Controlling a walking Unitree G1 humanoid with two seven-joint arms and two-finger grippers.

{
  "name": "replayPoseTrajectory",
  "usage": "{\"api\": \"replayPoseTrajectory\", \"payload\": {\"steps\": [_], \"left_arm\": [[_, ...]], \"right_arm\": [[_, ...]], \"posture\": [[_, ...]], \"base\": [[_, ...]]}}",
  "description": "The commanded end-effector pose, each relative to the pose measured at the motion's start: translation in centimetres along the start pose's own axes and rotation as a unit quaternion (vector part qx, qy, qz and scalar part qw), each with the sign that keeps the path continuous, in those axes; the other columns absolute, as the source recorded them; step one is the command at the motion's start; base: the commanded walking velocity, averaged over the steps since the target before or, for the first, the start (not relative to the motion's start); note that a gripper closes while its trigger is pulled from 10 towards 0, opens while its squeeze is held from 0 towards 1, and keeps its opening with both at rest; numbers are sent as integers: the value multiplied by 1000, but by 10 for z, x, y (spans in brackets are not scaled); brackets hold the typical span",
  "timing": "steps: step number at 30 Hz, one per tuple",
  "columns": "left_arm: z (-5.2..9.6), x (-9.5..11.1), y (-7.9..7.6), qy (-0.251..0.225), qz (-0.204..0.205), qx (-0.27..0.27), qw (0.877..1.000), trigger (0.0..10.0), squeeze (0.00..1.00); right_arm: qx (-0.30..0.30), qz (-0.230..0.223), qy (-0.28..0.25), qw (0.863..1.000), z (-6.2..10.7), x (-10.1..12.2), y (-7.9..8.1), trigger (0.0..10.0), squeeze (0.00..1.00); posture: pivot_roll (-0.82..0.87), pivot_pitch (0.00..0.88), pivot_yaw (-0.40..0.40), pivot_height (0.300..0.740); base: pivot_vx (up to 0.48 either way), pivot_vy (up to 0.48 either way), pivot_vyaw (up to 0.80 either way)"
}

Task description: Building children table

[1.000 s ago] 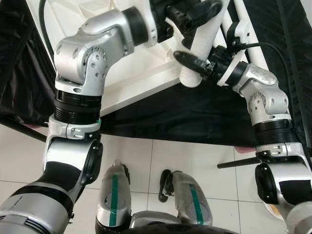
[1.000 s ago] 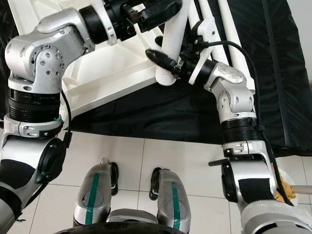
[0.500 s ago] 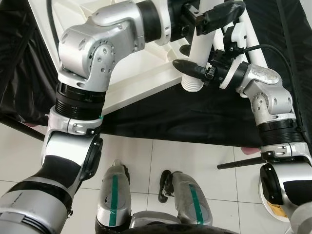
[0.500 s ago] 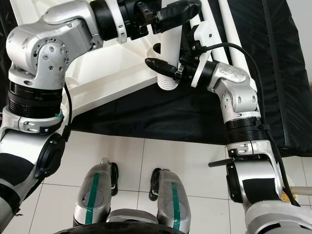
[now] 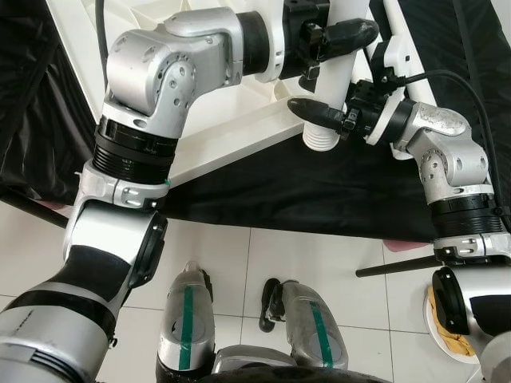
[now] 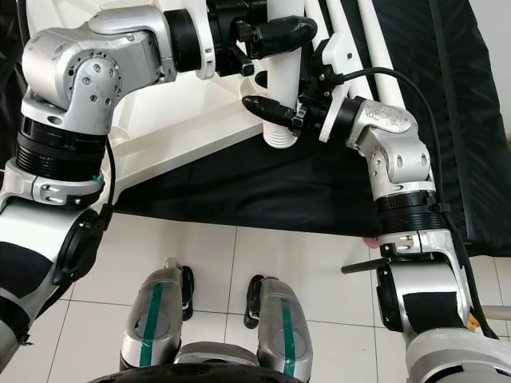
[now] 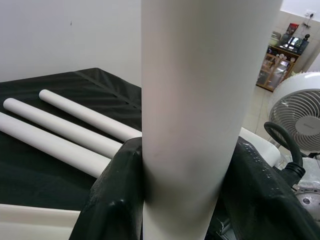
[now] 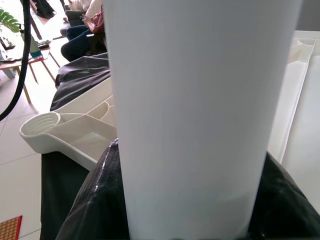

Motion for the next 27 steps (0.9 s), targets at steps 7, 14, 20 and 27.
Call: {"api": "replayPoseTrajectory", "payload": {"steps": [7, 14, 20, 27], "left_arm": [[-2, 9, -5, 3, -23, -20, 1000, 10000, 0], [-3, 16, 11, -12, -54, 61, 997, 10000, 0], [-1, 22, 20, -32, -69, 107, 991, 10000, 0], [3, 31, 35, -38, -144, 193, 970, 10000, 0]], "right_arm": [[-57, 4, -37, 998, 0, 16, -15, 10000, 1000], [-145, -12, -41, 988, -4, 18, -31, 10000, 1000], [-188, -22, -18, 982, -10, 14, -34, 10000, 0], [-225, -35, 43, 973, -22, 0, -27, 10000, 0]], "posture": [[86, 42, -64, 740], [91, 43, -75, 740], [94, 38, -78, 740], [94, 32, -80, 740]], "base": [[0, 0, 0], [0, 0, 0], [0, 0, 0], [0, 0, 0]]}}
Point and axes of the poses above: a point about 5 cm out from each wrist's last joint towards the gripper, its own z axis pointing back from the gripper into the wrist, its own x axis along the axis of the wrist's last joint, y = z × x, the point moved 4 cm from there along -z, pointing out of the wrist towards the gripper, and after that the axes turned 15 degrees about z, right-handed, at the moved point
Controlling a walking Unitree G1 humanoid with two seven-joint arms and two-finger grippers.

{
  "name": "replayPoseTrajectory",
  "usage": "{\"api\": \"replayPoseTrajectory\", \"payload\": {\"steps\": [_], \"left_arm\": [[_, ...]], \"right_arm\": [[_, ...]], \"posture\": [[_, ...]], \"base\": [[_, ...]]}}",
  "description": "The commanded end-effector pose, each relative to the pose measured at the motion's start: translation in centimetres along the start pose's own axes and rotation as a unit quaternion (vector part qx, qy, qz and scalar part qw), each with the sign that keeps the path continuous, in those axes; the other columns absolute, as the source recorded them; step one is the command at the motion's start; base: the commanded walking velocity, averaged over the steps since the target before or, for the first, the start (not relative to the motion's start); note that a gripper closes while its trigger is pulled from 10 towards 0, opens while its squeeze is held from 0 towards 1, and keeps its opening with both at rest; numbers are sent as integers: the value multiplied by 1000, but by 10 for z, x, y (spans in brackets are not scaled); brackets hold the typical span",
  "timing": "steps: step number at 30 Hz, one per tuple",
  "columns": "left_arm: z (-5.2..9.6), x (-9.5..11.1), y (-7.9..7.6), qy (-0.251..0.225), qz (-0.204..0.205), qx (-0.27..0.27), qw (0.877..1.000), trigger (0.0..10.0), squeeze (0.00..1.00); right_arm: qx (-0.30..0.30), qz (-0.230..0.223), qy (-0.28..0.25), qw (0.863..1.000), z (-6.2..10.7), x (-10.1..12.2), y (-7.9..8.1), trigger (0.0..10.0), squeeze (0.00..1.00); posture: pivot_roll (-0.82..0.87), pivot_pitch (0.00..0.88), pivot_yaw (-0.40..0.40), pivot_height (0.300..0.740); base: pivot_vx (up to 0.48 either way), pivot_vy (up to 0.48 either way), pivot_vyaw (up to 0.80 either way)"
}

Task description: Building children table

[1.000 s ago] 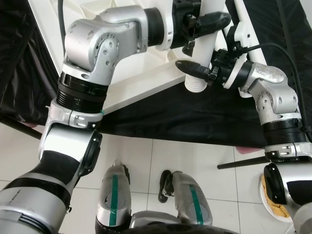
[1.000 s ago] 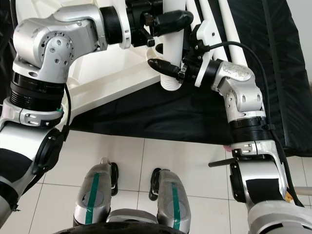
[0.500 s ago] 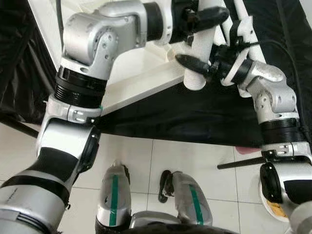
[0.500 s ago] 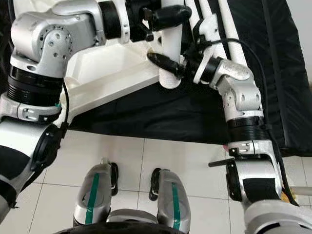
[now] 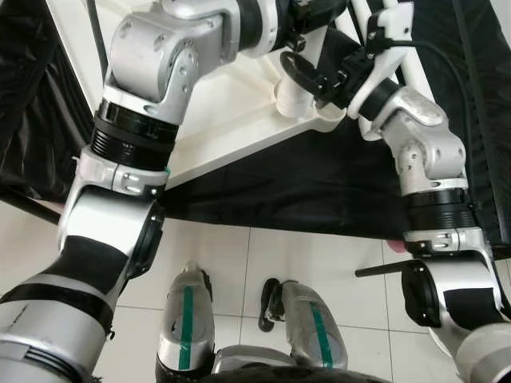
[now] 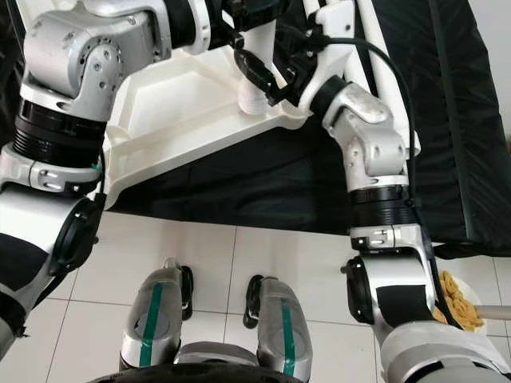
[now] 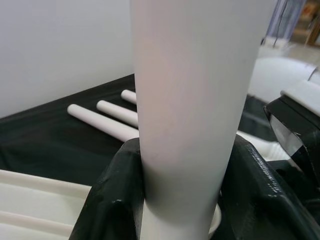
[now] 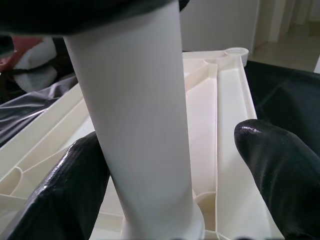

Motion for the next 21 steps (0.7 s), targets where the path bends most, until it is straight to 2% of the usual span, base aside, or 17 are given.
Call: {"api": "replayPoseTrajectory", "payload": {"steps": [1, 4, 6, 21], "left_arm": [[-1, 14, 5, -27, -40, 56, 997, 10000, 0], [-2, 15, 3, -25, -58, 62, 996, 10000, 0], [-5, 16, -5, -27, -84, 66, 994, 10000, 0], [-7, 23, -12, -39, -102, 64, 992, 10000, 0]], "right_arm": [[-13, -1, 27, 1000, 3, -10, 0, 10000, 0], [-15, -1, 31, 999, 1, -11, 1, 10000, 0], [-20, -2, 36, 999, -1, -12, 5, 10000, 0], [-30, 0, 40, 999, -8, -12, 6, 10000, 0]], "posture": [[93, 30, -80, 740], [93, 29, -80, 740], [93, 26, -80, 740], [100, 16, -84, 740]], "base": [[0, 0, 0], [0, 0, 0], [0, 0, 0], [0, 0, 0]]}}
Point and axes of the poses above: a point about 5 cm out from each wrist's last joint towards the gripper, its own z axis pointing back from the gripper into the wrist, its own x axis along the axis of the wrist's last joint, y = z × x, the point moved 4 cm from there along -z, pointing out of the wrist towards the gripper, and after that the axes turned 15 degrees about z, right-handed, at the moved point
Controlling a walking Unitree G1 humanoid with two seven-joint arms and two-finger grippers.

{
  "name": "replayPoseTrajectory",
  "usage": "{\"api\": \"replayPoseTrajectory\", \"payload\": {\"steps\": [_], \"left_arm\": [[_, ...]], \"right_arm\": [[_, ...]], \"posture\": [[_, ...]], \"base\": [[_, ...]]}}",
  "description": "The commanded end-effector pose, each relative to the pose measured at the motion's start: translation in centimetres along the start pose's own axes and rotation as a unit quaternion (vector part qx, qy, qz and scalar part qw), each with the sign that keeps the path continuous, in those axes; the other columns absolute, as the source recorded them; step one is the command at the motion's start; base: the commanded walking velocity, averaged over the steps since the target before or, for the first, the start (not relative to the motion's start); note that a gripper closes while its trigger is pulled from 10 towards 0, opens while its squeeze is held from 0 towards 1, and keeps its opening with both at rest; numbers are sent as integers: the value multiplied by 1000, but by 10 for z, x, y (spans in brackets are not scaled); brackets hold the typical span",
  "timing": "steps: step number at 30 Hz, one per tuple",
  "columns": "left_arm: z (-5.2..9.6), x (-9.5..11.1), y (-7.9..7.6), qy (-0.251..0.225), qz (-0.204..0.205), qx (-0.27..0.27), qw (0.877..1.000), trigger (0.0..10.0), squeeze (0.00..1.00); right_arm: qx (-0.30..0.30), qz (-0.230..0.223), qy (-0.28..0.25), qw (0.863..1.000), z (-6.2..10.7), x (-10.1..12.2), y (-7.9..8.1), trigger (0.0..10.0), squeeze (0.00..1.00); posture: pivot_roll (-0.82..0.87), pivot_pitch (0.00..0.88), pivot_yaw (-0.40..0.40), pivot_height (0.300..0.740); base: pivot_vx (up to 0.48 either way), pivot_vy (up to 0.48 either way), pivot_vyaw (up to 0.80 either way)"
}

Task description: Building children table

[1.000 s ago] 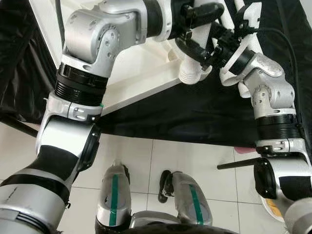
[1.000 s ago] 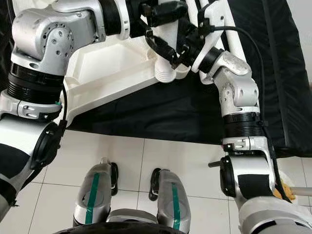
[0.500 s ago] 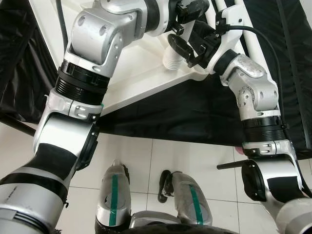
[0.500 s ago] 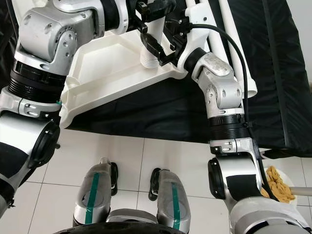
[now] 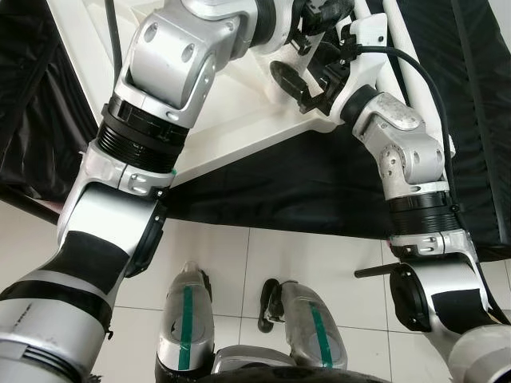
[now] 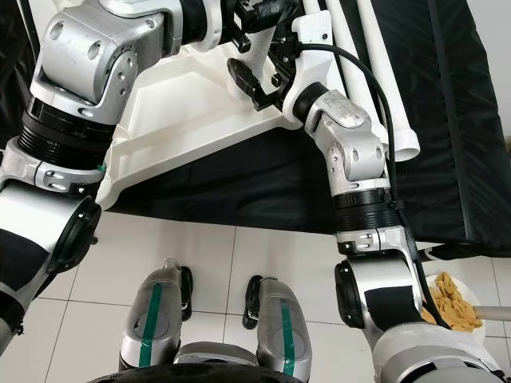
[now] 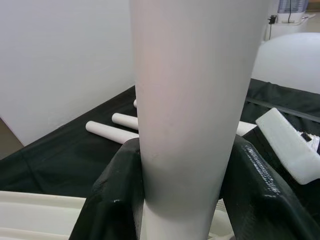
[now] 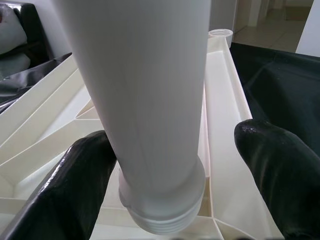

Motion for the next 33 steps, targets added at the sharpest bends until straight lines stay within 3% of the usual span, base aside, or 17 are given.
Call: {"api": "replayPoseTrajectory", "payload": {"steps": [1, 10, 17, 18, 20, 24, 25, 27, 28, 29, 30, 32, 33], "left_arm": [[-1, 15, 5, -36, -16, 58, 998, 10000, 0], [-2, 17, 4, -39, -27, 57, 997, 10000, 0], [-3, 20, 2, -42, -30, 54, 997, 10000, 0], [-3, 20, 1, -42, -30, 54, 997, 10000, 0], [-3, 20, 0, -43, -31, 53, 997, 10000, 0], [-3, 21, 0, -43, -31, 52, 997, 10000, 0], [-3, 21, 0, -43, -31, 52, 997, 10000, 0], [-4, 21, 0, -43, -30, 52, 997, 10000, 0], [-4, 21, 0, -44, -30, 53, 997, 10000, 0], [-4, 21, 1, -44, -29, 53, 997, 10000, 0], [-4, 21, 1, -44, -29, 53, 997, 10000, 0], [-4, 21, 1, -44, -29, 53, 997, 10000, 0], [-4, 22, 0, -45, -29, 53, 997, 10000, 0]], "right_arm": [[-3, 1, 5, 1000, -1, -1, -1, 10000, 0], [-29, -2, -37, 999, -6, 18, -12, 10000, 0], [-33, 0, -47, 998, -7, 20, -14, 10000, 0], [-33, 1, -51, 998, -7, 20, -14, 8745, 0], [-29, -2, -58, 998, -8, 19, -12, 4235, 0], [-27, -2, -60, 998, -8, 18, -12, 4235, 0], [-24, -4, -62, 998, -9, 17, -10, 3529, 0], [-15, -4, -66, 998, -9, 14, -6, 4510, 0], [-12, -4, -68, 998, -9, 12, -5, 4510, 0], [-8, -7, -71, 997, -10, 11, -4, 6863, 0], [-6, -9, -72, 997, -10, 10, -3, 8118, 0], [-6, -9, -72, 997, -10, 10, -3, 8118, 0], [-5, -10, -73, 997, -10, 9, -2, 10000, 0]], "posture": [[100, 16, -84, 740], [97, 8, -80, 740], [98, 8, -81, 740], [98, 8, -81, 740], [100, 10, -81, 740], [100, 10, -81, 740], [101, 12, -80, 740], [102, 13, -79, 740], [102, 13, -79, 740], [104, 14, -78, 740], [104, 14, -78, 740], [104, 14, -78, 740], [104, 14, -78, 740]], "base": [[0, 0, 0], [0, 0, 0], [0, 0, 0], [0, 0, 0], [0, 0, 0], [0, 0, 0], [0, 0, 0], [0, 0, 0], [0, 0, 0], [0, 0, 0], [0, 0, 0], [0, 0, 0], [0, 0, 0]]}}
Point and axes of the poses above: a point about 5 cm out from each wrist's last joint towards the gripper, its own z axis pointing back from the gripper into the wrist, its own x axis along the axis of the wrist's last joint, y = z × x, the point moved 4 cm from there along -z, pointing out of the wrist towards the gripper, and after that the axes turned 15 degrees about z, right-handed, at the moved point
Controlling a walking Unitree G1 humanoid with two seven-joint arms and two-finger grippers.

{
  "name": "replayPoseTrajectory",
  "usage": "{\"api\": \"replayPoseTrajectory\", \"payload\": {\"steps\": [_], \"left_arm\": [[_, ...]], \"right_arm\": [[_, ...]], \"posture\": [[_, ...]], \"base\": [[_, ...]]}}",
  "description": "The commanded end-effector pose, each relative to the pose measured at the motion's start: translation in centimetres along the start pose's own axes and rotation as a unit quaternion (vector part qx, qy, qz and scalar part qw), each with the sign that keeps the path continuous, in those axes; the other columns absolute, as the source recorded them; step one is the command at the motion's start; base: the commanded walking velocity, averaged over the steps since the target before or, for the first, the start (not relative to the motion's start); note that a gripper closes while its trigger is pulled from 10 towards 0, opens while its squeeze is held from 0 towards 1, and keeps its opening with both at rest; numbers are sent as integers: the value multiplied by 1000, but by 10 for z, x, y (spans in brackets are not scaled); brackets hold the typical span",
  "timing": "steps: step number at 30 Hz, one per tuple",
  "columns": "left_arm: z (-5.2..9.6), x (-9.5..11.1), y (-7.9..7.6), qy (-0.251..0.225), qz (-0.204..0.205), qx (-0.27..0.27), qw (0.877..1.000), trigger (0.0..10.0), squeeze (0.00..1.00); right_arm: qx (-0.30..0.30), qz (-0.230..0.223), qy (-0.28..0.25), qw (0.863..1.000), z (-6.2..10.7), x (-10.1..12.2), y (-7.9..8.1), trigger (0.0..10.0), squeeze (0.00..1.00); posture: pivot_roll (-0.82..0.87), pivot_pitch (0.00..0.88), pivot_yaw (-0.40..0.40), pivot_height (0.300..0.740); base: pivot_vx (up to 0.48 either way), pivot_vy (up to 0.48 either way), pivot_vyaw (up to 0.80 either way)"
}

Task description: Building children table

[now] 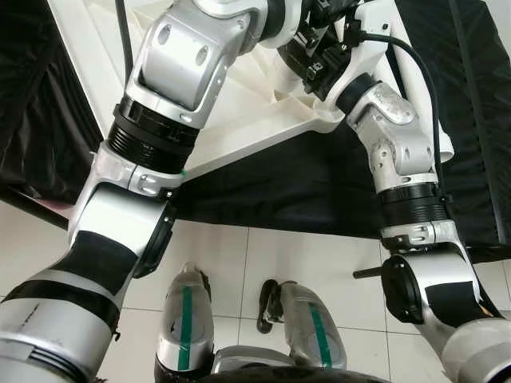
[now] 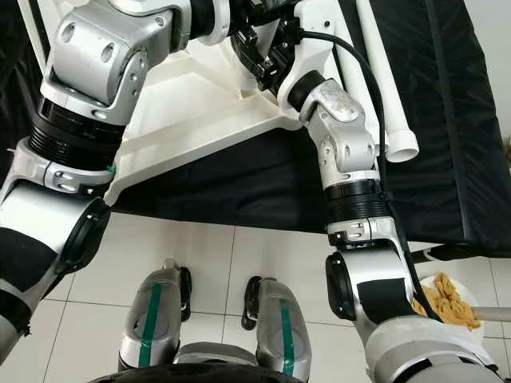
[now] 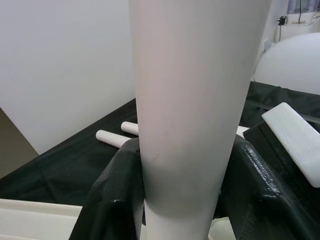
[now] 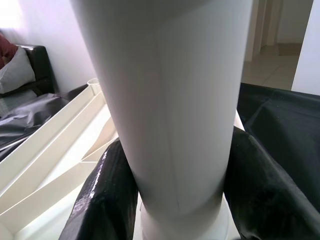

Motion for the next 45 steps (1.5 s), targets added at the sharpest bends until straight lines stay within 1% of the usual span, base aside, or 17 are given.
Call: {"api": "replayPoseTrajectory", "payload": {"steps": [1, 13, 14, 15, 16, 18, 19, 21, 22, 27, 32, 38, 45], "left_arm": [[0, 15, 5, -31, -9, 43, 999, 10000, 0], [0, 17, 6, -31, -9, 44, 999, 10000, 0], [0, 17, 6, -32, -9, 43, 999, 10000, 0], [0, 17, 6, -32, -9, 43, 999, 10000, 0], [0, 18, 6, -32, -9, 44, 998, 10000, 0], [0, 18, 6, -32, -9, 44, 998, 10000, 0], [0, 19, 6, -33, -10, 44, 998, 10000, 0], [0, 19, 6, -33, -10, 44, 998, 10000, 0], [0, 19, 6, -34, -10, 44, 998, 10000, 0], [0, 20, 6, -34, -10, 44, 998, 10000, 0], [0, 20, 5, -33, -10, 44, 998, 10000, 0], [-1, 20, 3, -34, -4, 40, 999, 10000, 0], [-1, 20, 1, -34, -3, 37, 999, 10000, 0]], "right_arm": [[1, -12, 4, 1000, 1, -6, 1, 10000, 0], [-7, -21, 3, 1000, 1, -16, 1, 10000, 0], [-5, -33, 0, 999, 2, -16, 2, 10000, 427], [-5, -33, 0, 999, 2, -16, 2, 10000, 427], [0, -38, -6, 999, 2, -16, 3, 10000, 1000], [1, -37, -9, 999, 2, -15, 3, 10000, 1000], [0, -35, -7, 999, 1, -16, 3, 10000, 816], [-1, -31, -5, 1000, 1, -17, 3, 10000, 816], [-1, -29, -6, 1000, 0, -17, 3, 10000, 0], [-2, -26, -9, 1000, -1, -16, 3, 10000, 0], [-7, -19, -22, 1000, -3, -12, 1, 10000, 0], [-23, -15, -47, 999, -6, -5, -5, 10000, 0], [-26, -13, -50, 998, -7, -5, -5, 10000, 0]], "posture": [[104, 14, -78, 740], [108, 21, -71, 740], [109, 21, -69, 740], [109, 21, -69, 740], [109, 21, -69, 740], [109, 23, -68, 740], [108, 24, -67, 740], [108, 24, -67, 740], [108, 24, -67, 740], [109, 26, -68, 740], [110, 28, -69, 740], [110, 35, -69, 740], [110, 38, -68, 740]], "base": [[0, 0, 0], [0, 0, 0], [0, 0, 0], [0, 0, 0], [0, 0, 0], [0, 0, 0], [0, 0, 0], [0, 0, 0], [0, 0, 0], [0, 0, 0], [0, 0, 0], [0, 0, 0], [0, 0, 0]]}}
Point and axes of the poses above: a point about 5 cm out from each wrist's last joint towards the gripper, its own z axis pointing back from the gripper into the wrist, its own x axis along the axis of the wrist's last joint, y = z × x, the point moved 4 cm from there along -z, pointing out of the wrist towards the gripper, and after that the axes turned 15 degrees about z, right-handed, at the moved point
